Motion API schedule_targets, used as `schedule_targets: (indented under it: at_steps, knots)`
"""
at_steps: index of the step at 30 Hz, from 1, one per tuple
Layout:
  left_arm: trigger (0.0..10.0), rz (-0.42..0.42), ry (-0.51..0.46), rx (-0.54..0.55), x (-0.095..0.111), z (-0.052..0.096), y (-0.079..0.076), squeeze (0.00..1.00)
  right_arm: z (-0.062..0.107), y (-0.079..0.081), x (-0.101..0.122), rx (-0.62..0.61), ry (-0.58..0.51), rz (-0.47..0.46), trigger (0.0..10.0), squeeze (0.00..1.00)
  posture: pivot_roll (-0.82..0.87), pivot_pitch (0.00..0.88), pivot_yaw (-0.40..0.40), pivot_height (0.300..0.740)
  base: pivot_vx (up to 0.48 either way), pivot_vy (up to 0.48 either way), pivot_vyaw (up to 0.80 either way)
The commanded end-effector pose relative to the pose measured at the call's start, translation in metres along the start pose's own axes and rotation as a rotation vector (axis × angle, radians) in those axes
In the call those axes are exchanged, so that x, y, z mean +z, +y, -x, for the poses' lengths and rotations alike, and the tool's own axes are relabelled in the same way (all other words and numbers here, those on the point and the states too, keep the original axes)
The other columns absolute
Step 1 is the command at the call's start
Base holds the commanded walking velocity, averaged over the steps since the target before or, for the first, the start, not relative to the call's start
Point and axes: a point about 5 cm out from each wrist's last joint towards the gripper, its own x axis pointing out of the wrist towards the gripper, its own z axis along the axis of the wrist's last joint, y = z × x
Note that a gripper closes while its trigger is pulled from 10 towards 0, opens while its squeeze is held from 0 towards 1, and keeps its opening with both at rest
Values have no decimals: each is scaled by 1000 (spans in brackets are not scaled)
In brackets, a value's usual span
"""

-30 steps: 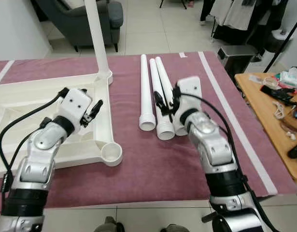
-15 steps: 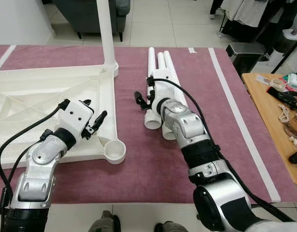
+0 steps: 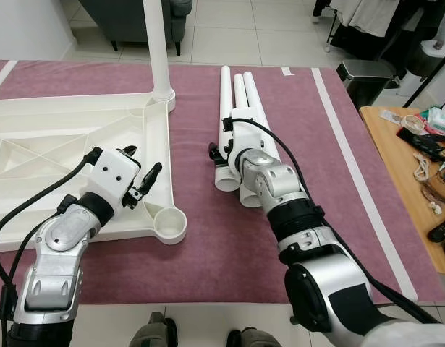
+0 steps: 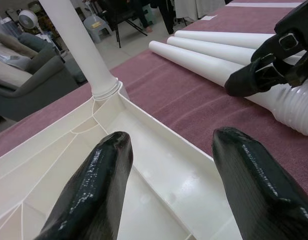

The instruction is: Building children table

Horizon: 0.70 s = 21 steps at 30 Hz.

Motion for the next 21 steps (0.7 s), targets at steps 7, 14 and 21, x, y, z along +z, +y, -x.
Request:
schedule_targets:
  at_steps: [7, 14, 21]
  knots:
    - [10000, -4, 5, 168, 2, -2, 7, 0, -5, 7, -22, 115, 133, 153, 10000, 0, 32, 154, -23, 740, 0, 0, 0]
    - [10000, 1, 13, 180, 3, -2, 7, 0, -8, 6, -33, 164, 264, 128, 10000, 0, 17, 169, -34, 740, 0, 0, 0]
    - [10000, 4, 15, 184, 4, -3, 5, 0, -8, 2, -21, 203, 366, 10, 10000, 0, 7, 188, -59, 740, 0, 0, 0]
